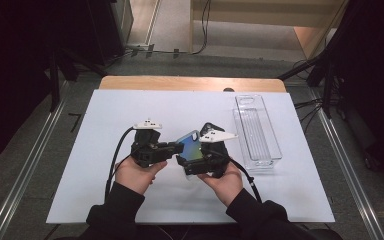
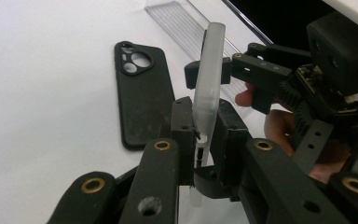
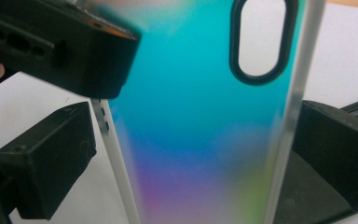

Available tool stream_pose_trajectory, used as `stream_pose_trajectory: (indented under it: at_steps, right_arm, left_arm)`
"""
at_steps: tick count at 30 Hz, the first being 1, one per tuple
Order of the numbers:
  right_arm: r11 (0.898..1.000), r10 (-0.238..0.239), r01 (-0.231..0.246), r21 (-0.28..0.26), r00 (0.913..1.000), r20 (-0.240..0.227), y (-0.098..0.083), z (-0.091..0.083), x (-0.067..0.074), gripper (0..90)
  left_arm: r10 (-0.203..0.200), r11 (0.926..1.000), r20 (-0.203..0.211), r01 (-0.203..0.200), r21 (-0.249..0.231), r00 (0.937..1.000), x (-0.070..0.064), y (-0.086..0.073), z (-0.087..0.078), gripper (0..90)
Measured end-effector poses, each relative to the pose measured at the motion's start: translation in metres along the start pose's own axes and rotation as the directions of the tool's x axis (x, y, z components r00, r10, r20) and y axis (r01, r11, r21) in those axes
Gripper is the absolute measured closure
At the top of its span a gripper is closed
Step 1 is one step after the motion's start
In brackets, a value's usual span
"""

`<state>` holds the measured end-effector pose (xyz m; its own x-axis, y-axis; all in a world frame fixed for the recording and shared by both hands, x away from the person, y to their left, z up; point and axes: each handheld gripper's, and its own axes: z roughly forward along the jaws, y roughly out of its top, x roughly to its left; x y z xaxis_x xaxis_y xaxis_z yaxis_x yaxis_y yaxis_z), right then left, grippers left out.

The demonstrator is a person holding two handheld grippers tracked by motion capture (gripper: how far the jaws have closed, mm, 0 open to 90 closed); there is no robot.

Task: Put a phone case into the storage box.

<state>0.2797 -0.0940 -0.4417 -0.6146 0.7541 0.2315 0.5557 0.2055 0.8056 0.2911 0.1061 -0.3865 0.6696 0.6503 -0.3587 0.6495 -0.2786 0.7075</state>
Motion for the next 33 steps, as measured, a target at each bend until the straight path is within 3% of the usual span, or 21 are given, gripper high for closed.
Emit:
stream_pose_trajectory:
  at_steps: [5, 8, 17, 28, 33]
  right_arm:
    - [1.000, 0.007, -0.007, -0.007, 0.9999, 0.015, -0.001, 0.001, 0.000, 5.6]
    - [1.000, 0.010, -0.010, -0.008, 0.9999, -0.008, -0.001, 0.000, -0.001, 12.4]
    - [1.000, -0.017, 0.017, -0.008, 0.9999, 0.003, 0.000, -0.002, 0.001, 14.6]
    - [1.000, -0.006, 0.006, 0.004, 1.0000, -0.003, 0.000, -0.001, -0.004, 14.8]
    - [1.000, 0.004, -0.004, 0.007, 0.9999, 0.010, 0.000, -0.002, -0.011, 14.8]
  left_arm:
    - [0.007, 1.0000, 0.007, -0.007, 0.003, 0.9999, -0.003, -0.001, 0.002, 81.4]
    - [0.008, 1.0000, 0.005, -0.008, 0.001, 1.0000, -0.003, -0.001, 0.003, 81.3]
    - [0.028, 0.9996, 0.018, -0.028, -0.004, 0.9994, -0.003, 0.000, 0.001, 80.0]
    - [0.015, 0.9989, 0.026, -0.014, -0.046, 0.9995, 0.000, 0.004, -0.011, 54.5]
    - [0.029, 0.9987, 0.054, -0.027, -0.044, 0.9981, 0.003, 0.005, -0.015, 44.6]
